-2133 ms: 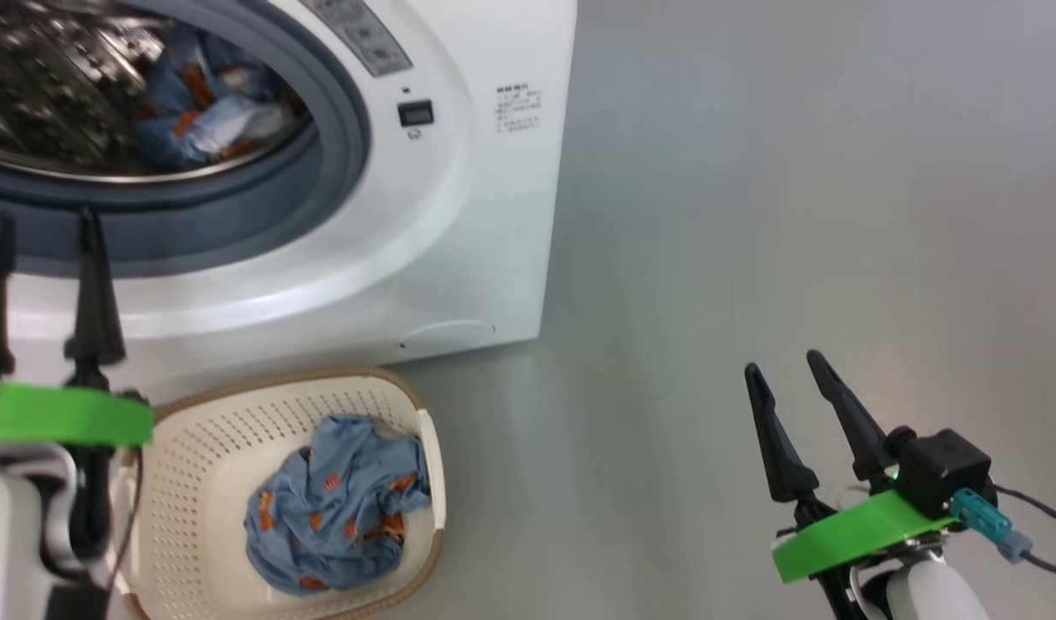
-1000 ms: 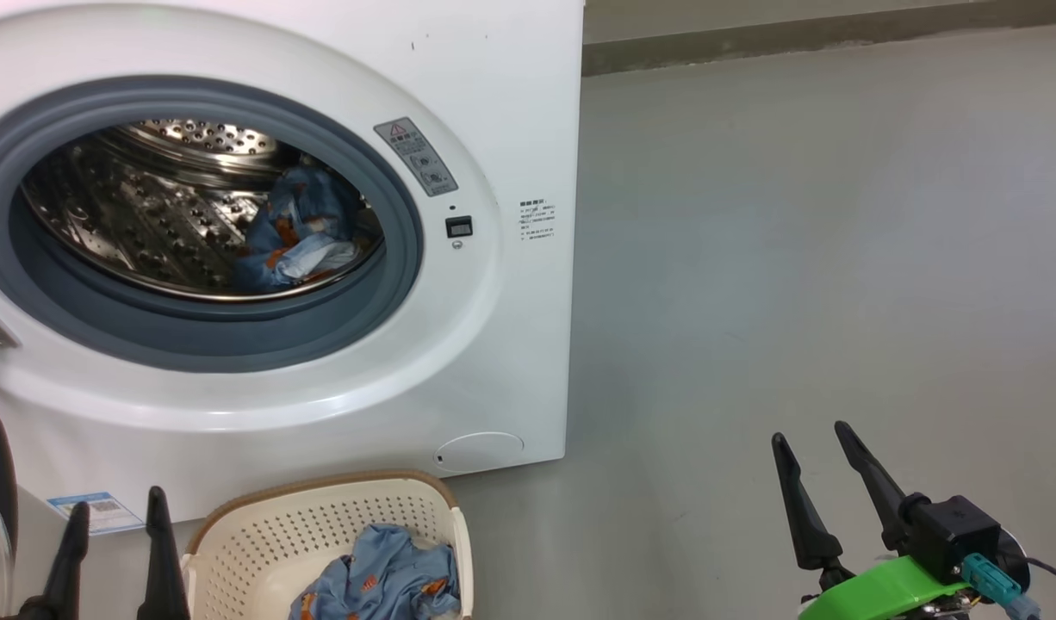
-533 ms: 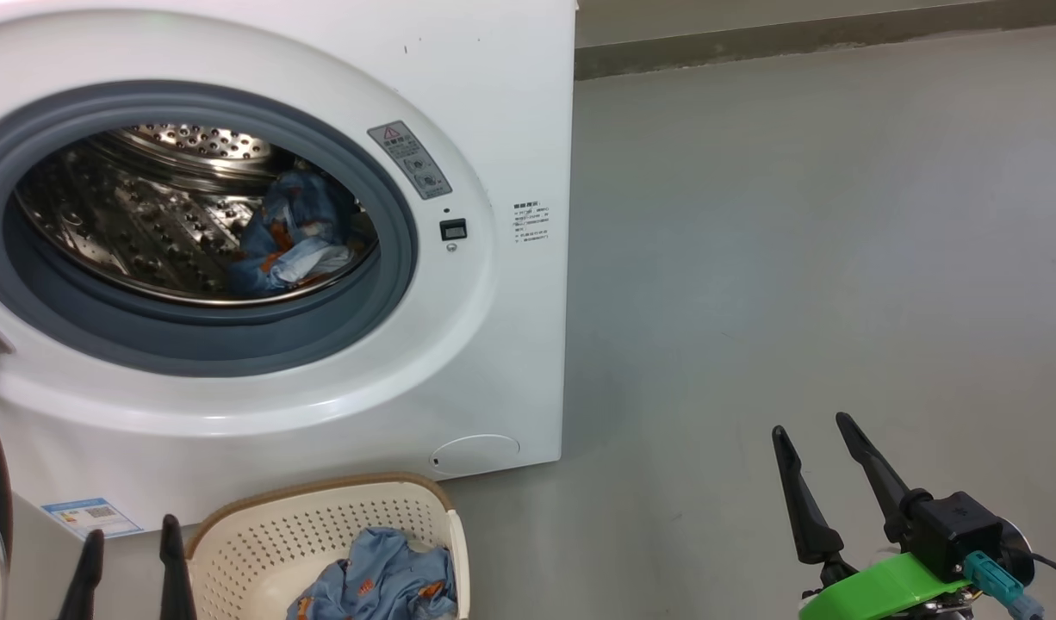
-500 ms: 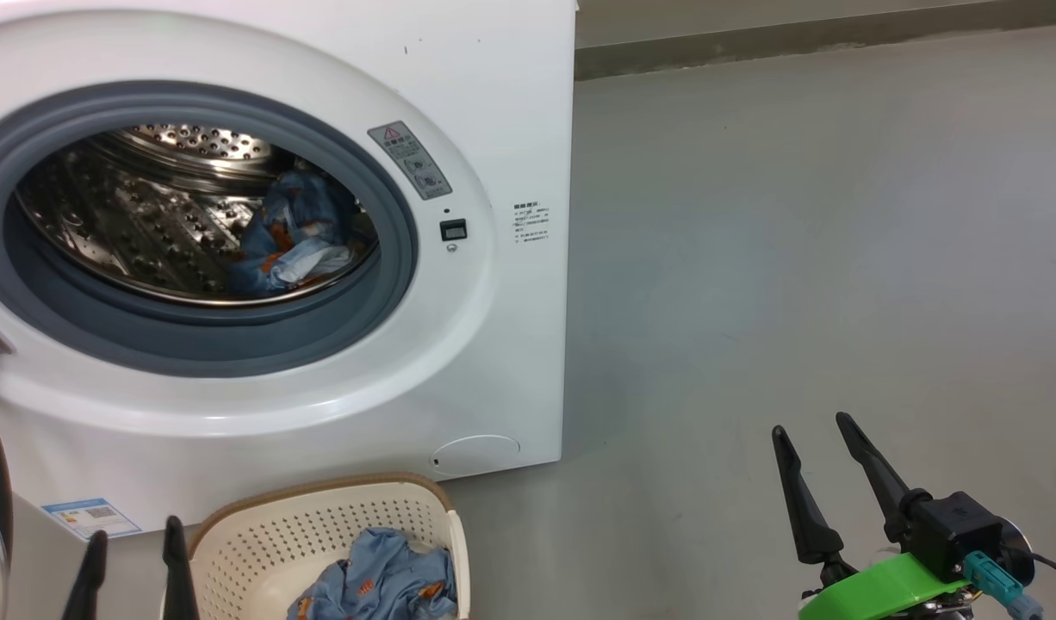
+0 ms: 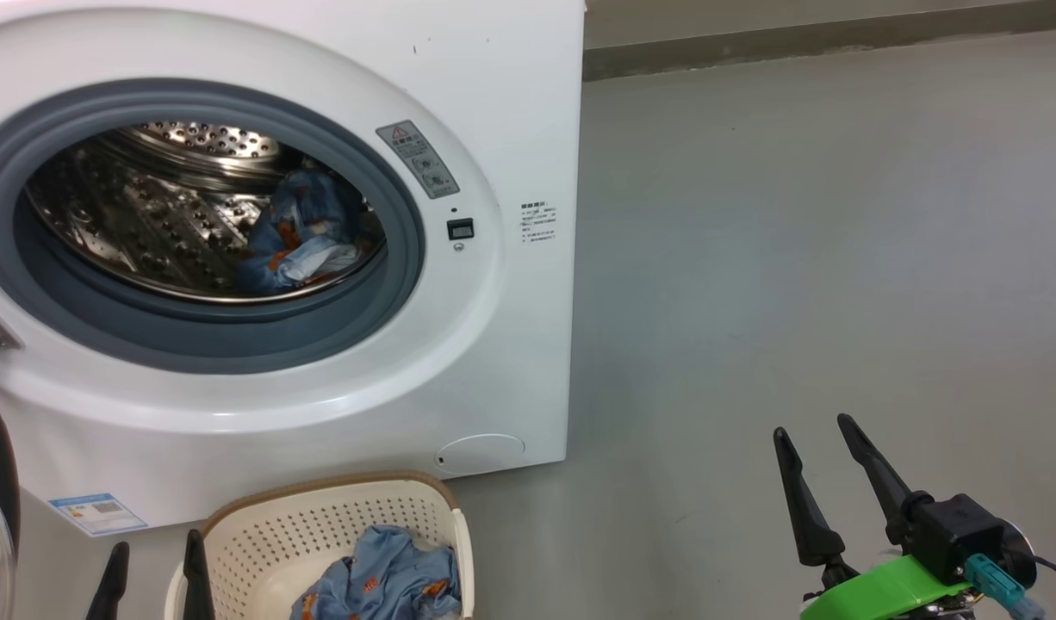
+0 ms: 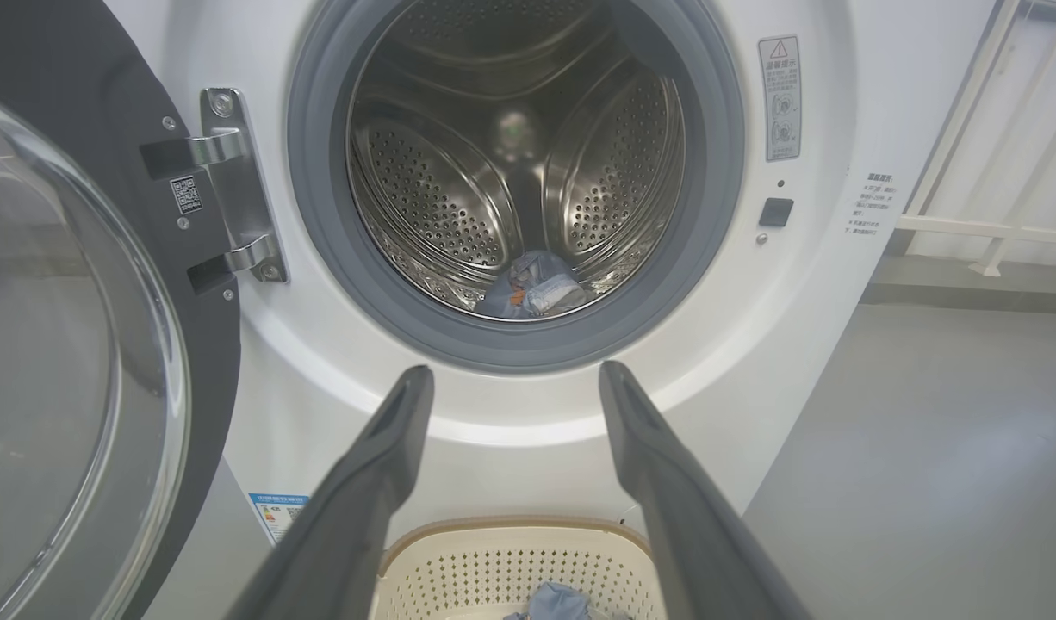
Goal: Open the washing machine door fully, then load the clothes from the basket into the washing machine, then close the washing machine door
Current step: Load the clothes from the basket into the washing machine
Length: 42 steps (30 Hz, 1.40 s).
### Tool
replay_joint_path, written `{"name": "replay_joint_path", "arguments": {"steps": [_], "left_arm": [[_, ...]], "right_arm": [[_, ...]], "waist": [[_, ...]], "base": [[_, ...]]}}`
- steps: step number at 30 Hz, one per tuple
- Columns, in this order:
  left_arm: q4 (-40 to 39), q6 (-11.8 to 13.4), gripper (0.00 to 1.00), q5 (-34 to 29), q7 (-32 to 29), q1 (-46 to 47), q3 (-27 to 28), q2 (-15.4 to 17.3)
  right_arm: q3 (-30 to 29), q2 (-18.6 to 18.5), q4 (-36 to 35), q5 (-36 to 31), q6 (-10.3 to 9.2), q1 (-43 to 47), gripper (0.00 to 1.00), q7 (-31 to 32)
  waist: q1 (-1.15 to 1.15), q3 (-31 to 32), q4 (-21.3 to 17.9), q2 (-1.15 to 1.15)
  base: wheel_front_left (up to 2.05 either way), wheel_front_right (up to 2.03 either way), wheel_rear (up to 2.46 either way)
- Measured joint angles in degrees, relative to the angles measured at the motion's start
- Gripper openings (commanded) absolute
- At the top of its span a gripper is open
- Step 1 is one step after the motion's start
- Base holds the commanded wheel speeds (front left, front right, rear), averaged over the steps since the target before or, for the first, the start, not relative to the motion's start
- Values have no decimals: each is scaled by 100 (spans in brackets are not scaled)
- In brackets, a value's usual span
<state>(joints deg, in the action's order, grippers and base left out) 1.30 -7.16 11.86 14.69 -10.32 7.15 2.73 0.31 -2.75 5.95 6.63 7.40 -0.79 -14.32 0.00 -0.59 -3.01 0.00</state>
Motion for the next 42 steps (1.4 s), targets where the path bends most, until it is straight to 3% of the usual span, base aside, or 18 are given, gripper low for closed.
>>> {"name": "replay_joint_path", "arguments": {"steps": [42], "left_arm": [[76, -19, 100, 381, 0, 36, -226, 202]], "right_arm": [[-27, 2, -86, 21, 0, 43, 100, 0]], "waist": [[0, -453, 159, 0]], "base": [[0, 0, 0]]}}
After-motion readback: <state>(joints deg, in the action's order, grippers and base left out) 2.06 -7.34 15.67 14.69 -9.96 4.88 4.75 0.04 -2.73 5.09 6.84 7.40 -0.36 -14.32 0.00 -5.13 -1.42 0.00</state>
